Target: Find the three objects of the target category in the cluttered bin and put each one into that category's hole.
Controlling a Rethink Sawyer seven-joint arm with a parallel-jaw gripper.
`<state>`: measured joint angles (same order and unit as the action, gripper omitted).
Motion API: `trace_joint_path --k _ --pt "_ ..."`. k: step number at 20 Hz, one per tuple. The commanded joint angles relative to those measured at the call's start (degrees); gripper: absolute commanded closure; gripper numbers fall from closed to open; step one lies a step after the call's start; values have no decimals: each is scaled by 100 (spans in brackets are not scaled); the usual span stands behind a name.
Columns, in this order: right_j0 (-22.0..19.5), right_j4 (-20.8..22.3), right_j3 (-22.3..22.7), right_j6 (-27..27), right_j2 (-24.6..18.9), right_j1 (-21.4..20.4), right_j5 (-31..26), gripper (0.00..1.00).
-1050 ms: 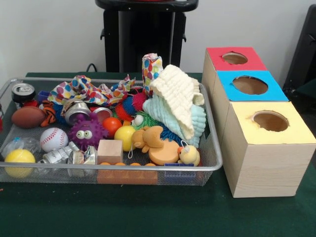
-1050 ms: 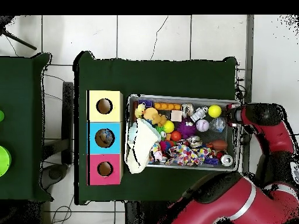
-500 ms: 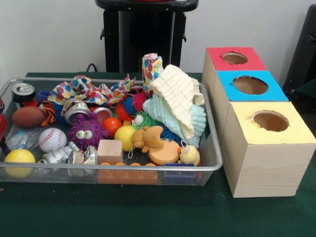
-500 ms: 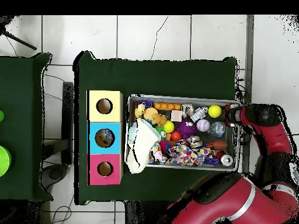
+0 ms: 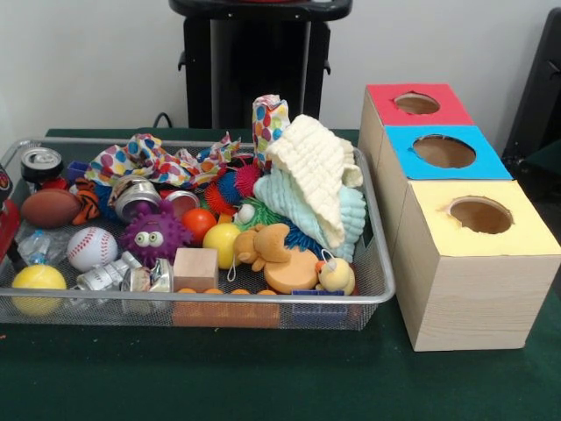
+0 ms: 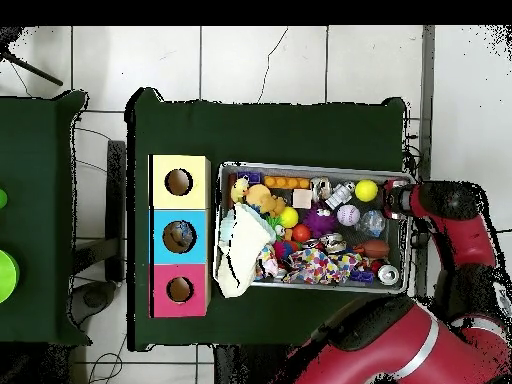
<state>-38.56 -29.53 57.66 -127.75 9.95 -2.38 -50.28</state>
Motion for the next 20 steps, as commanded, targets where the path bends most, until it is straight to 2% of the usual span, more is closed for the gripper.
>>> trace_joint_path --k 1,3,7,16,20 --pt "233 -112 1168 -1609 -231 235 -973 0" --pt "215 -145 1153 -1762 -231 203 -1629 0" --pt "215 -144 1179 -1725 -223 171 -1801 0" --pt "305 101 710 -1780 107 300 -2663 0" --pt "333 131 458 -1775 231 393 -2876 0"
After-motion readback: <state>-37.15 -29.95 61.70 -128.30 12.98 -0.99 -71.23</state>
